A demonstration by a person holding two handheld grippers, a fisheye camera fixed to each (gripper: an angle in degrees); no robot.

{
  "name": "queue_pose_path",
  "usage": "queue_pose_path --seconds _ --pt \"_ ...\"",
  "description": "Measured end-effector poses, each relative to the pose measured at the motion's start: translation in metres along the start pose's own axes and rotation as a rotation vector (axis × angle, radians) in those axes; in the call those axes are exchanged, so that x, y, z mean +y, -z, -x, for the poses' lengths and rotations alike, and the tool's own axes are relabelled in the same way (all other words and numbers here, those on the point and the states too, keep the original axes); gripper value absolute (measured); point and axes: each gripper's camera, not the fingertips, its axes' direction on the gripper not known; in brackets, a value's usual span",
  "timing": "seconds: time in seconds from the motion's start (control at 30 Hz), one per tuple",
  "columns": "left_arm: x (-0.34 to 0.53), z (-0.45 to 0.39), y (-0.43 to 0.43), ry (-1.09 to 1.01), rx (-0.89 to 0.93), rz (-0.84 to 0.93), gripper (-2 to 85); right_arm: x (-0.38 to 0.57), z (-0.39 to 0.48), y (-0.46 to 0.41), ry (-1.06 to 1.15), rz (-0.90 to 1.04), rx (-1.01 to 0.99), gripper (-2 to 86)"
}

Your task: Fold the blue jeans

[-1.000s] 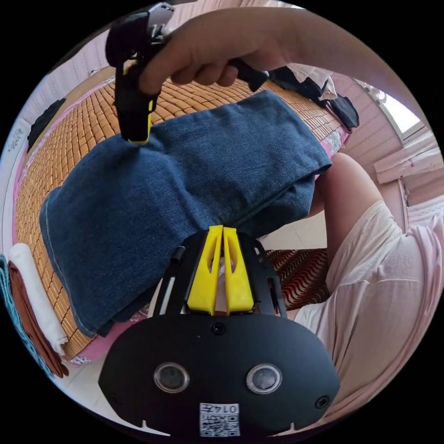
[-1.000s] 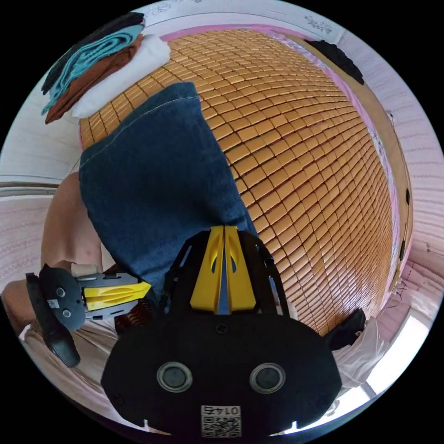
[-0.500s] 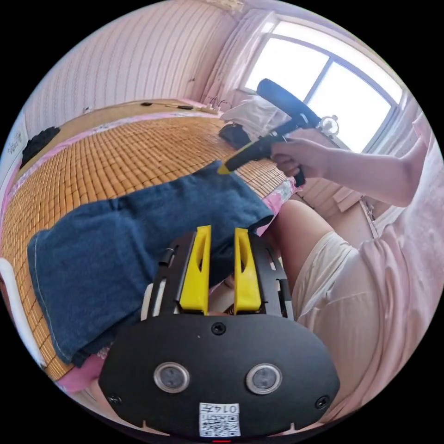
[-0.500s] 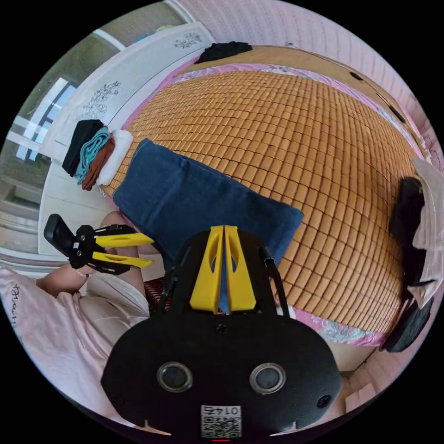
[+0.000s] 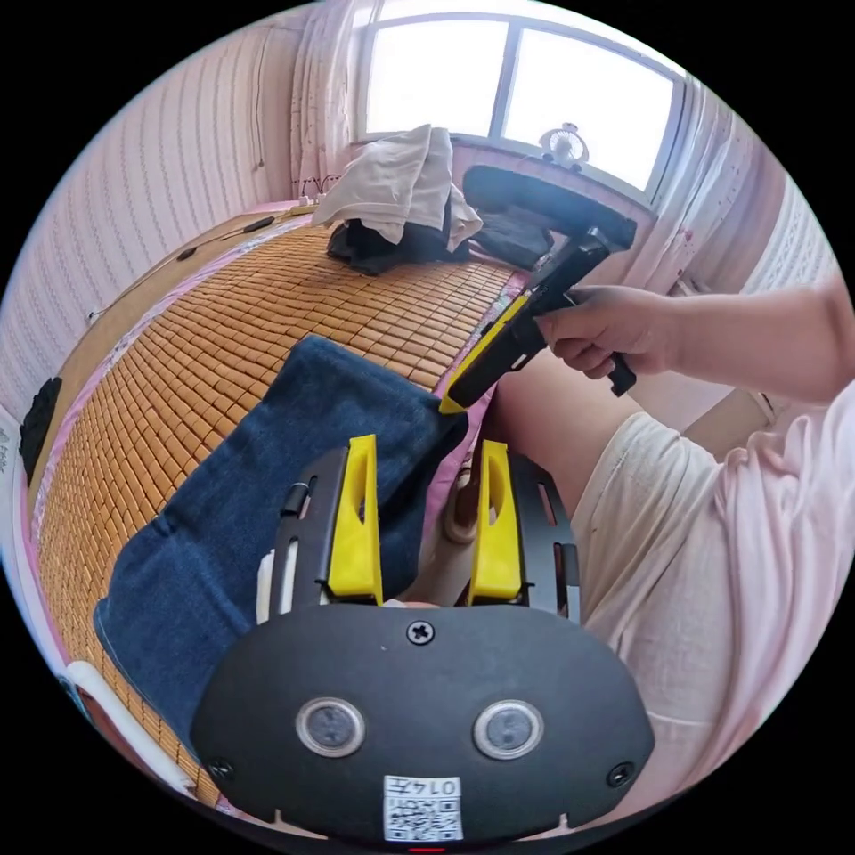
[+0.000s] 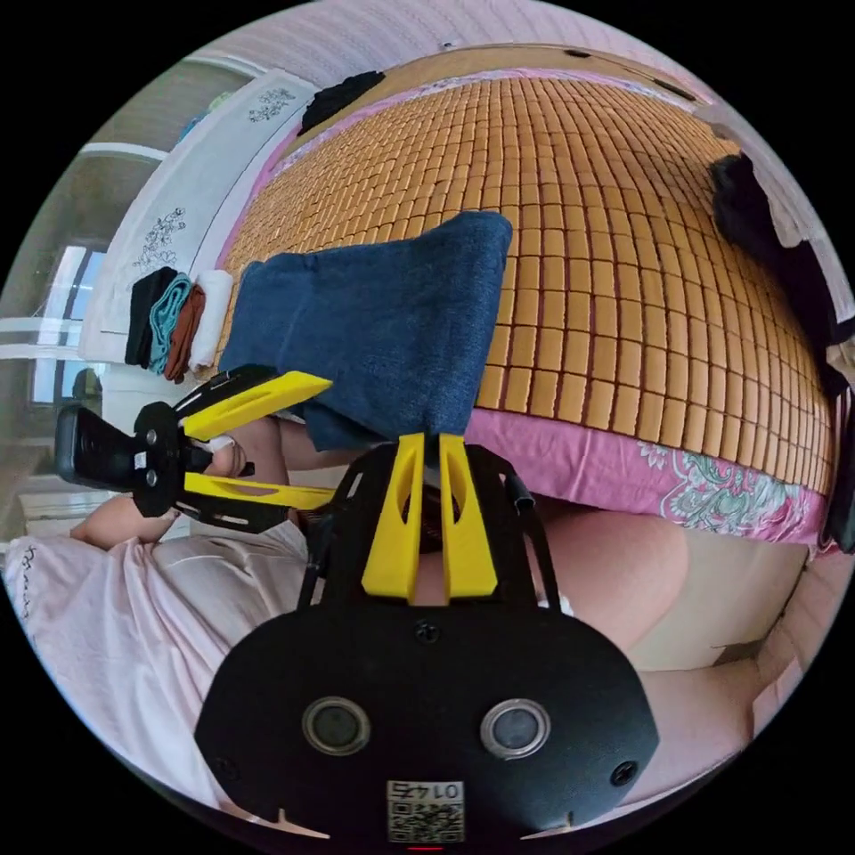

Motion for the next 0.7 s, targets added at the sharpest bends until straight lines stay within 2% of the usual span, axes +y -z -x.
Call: queue_pose_path --seconds 0.17,0.33,0.4,0.47,0.53,0.57,0.63,0.7 --pt "-0.015 -0.013 -0.002 0.015 -0.020 -0.006 16.7 0.010 0.012 0.067 0.100 -0.125 -0.218 0.8" --pt "-0.013 -0.017 0.013 0.091 -0.138 -0.023 6.8 0.020 0.025 0.099 0.192 -0.172 -0.140 0.3" --pt "-0.007 -0.014 0.020 0.117 -0.121 -0.025 4.4 0.034 0.000 0.132 0.080 -0.357 -0.173 0.9" --pt "-0.003 -0.014 0.027 0.128 -0.092 -0.032 4.1 0.038 -0.025 0.142 -0.002 -0.415 -0.138 4.1" --pt "-0.001 -0.017 0.034 0.117 -0.086 -0.034 4.0 0.031 -0.053 0.134 -0.124 -0.351 -0.127 12.6" --pt "0.000 -0.020 0.038 0.106 -0.083 -0.032 4.0 0.024 -0.071 0.123 -0.175 -0.281 -0.187 20.8" --pt "0.001 -0.023 0.046 0.084 -0.077 -0.031 4.0 0.018 -0.088 0.107 -0.219 -0.231 -0.305 22.4" --pt "0.003 -0.025 0.055 0.064 -0.066 -0.024 4.0 0.014 -0.105 0.086 -0.307 -0.199 -0.368 20.4"
